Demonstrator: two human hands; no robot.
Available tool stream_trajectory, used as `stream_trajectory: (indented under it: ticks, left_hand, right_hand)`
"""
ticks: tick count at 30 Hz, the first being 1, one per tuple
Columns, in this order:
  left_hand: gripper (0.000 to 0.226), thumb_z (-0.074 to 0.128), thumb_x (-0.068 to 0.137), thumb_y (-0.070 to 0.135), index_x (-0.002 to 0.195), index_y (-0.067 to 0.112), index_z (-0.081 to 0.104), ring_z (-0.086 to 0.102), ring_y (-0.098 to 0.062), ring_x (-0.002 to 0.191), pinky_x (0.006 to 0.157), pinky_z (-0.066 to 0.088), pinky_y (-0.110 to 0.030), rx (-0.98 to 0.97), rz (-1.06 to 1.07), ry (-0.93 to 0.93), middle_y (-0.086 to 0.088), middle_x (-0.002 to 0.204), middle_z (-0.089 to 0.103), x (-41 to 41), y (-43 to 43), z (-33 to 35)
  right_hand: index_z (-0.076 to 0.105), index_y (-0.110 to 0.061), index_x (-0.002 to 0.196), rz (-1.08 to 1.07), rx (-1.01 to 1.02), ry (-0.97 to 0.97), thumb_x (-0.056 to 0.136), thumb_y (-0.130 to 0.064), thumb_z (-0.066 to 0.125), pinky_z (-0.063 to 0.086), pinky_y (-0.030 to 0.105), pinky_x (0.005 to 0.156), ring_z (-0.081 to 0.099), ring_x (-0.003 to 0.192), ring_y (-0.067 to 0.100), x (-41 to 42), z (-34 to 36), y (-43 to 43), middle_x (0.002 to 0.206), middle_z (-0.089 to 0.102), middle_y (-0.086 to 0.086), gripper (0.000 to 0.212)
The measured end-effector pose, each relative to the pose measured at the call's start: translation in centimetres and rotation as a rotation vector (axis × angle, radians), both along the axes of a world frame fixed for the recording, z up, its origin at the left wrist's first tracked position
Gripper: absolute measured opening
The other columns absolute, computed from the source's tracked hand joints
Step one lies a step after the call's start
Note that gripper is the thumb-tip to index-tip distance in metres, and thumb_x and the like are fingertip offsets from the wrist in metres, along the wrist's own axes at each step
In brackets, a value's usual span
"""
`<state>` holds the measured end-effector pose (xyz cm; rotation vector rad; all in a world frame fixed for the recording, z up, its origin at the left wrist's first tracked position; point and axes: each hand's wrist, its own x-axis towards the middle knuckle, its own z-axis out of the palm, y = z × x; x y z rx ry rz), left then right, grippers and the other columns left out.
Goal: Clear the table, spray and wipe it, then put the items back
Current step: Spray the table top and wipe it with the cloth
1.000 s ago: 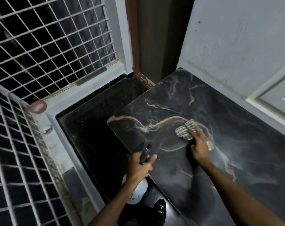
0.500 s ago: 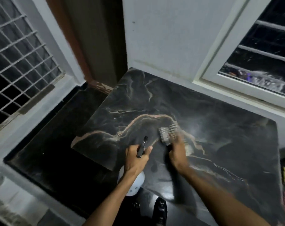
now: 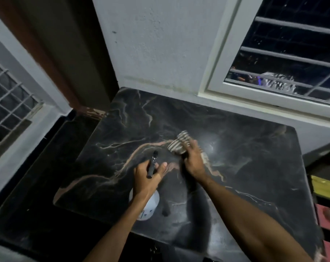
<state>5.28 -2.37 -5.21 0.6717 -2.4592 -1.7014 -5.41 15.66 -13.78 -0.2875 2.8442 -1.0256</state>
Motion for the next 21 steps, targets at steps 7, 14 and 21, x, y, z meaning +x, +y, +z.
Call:
stream_trajectory:
  ticks: [7, 14, 21]
  left_hand:
    - [0.05, 0.078, 0.088, 0.015, 0.051, 0.022, 0.045, 0.049, -0.006, 0.045, 0.055, 0.045, -0.025, -0.071, -0.094, 0.094, 0.007, 0.046, 0.049, -2.9, 3.4, -0.2]
    - [0.03, 0.078, 0.088, 0.02, 0.063, 0.014, 0.062, 0.064, -0.013, 0.059, 0.065, 0.052, -0.029, -0.064, -0.059, 0.077, 0.0, 0.059, 0.064, -5.9, 9.6, 0.3]
    - [0.033, 0.081, 0.087, 0.029, 0.065, 0.01, 0.065, 0.063, -0.019, 0.054, 0.059, 0.052, -0.032, -0.106, 0.016, 0.067, -0.01, 0.059, 0.065, -10.2, 12.3, 0.5]
  right_hand:
    - [0.054, -0.013, 0.141, 0.28, 0.005, 0.151, 0.076, 0.003, 0.049, 0.016, 0.039, 0.125, 0.026, 0.149, 0.025, -1.3, -0.3, 6.0, 0.159, 0.034, 0.009, 0.067]
    - [0.053, -0.004, 0.14, -0.36, -0.083, 0.086, 0.074, 0.006, 0.049, 0.021, 0.043, 0.123, 0.034, 0.143, 0.04, -4.7, -1.0, 13.2, 0.153, 0.04, 0.021, 0.067]
    - [0.049, -0.004, 0.144, 0.169, -0.059, -0.004, 0.083, -0.002, 0.04, 0.013, 0.045, 0.126, 0.021, 0.151, 0.041, -17.9, -1.5, 7.8, 0.16, 0.03, 0.023, 0.062]
